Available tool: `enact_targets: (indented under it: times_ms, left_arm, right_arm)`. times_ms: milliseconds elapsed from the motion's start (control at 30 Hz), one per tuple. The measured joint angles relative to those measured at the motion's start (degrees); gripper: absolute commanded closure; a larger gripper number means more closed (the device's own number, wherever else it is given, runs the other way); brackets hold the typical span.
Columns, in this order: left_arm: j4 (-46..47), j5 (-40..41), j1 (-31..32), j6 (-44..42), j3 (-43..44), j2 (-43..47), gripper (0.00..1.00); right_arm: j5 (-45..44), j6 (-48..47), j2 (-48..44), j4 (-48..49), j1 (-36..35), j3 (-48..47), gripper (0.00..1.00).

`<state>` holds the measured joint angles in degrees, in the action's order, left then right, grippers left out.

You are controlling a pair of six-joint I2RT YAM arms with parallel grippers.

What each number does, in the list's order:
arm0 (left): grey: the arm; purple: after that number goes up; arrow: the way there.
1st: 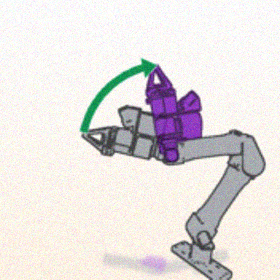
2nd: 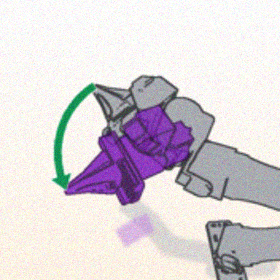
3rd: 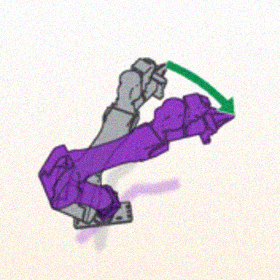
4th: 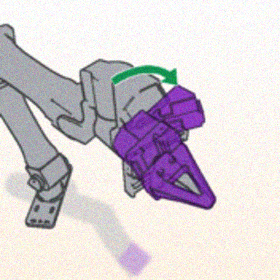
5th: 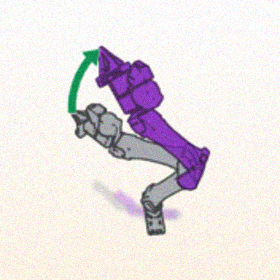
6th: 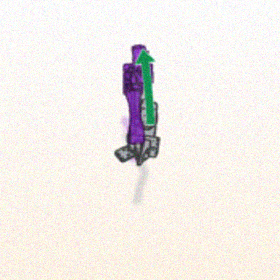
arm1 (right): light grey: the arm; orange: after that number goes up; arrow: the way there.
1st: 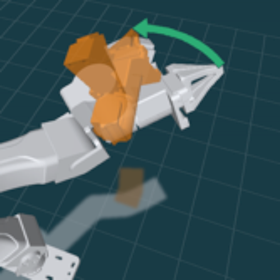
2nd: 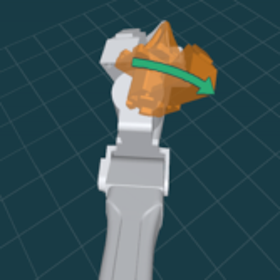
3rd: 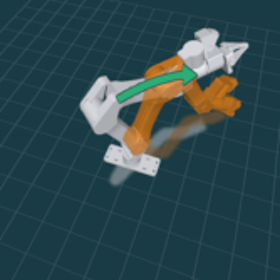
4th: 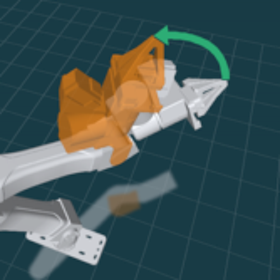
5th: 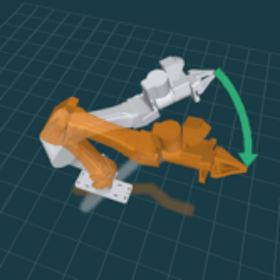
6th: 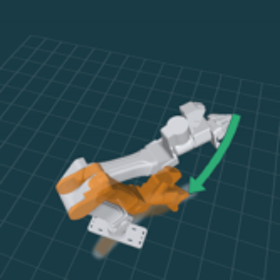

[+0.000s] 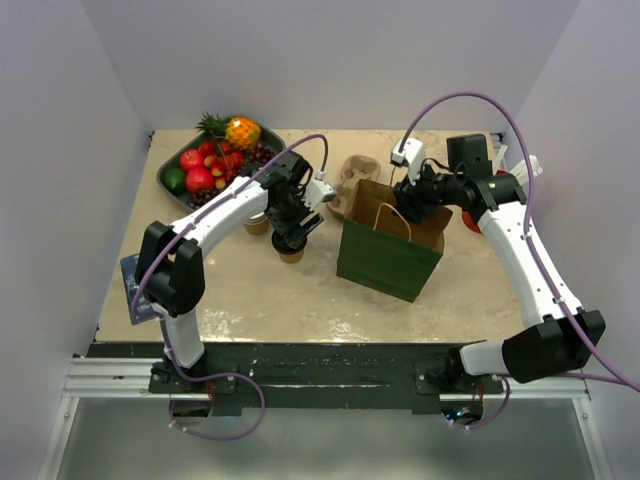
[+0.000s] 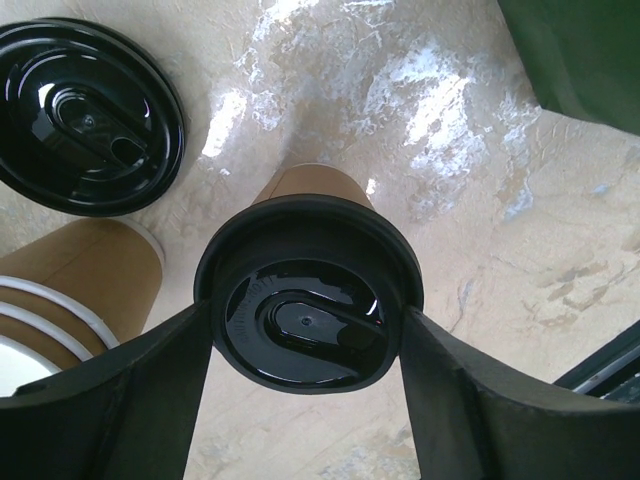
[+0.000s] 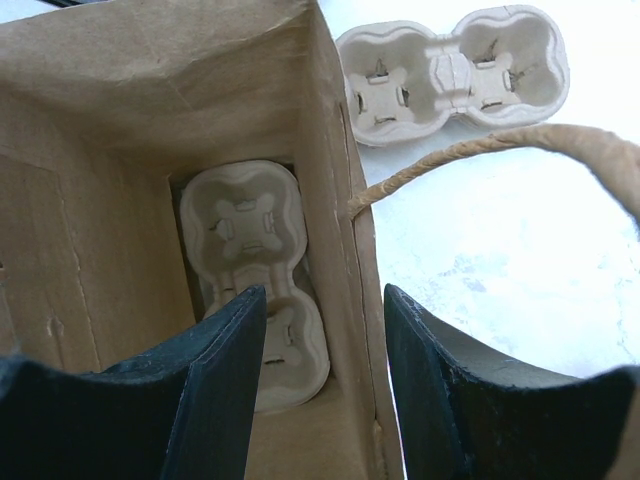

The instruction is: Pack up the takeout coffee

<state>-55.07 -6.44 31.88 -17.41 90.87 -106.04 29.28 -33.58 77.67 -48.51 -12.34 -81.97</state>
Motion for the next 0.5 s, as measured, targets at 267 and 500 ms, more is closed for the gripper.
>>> enact_targets:
  times_ms: [267,500]
  left_arm:
    - [-0.35,-0.81,-0.26,-1.20,0.33,-0.15,0.54]
    - [-0.57,-2.62,-0.37,-2.32,0.44,-0.11,1.00]
  right_arm:
    - [-0.02,0.20,0.09,0.11,0.13,-0.04,0.46]
    - [0.02,2.45,1.92,0.00,2.03,-3.02,0.26]
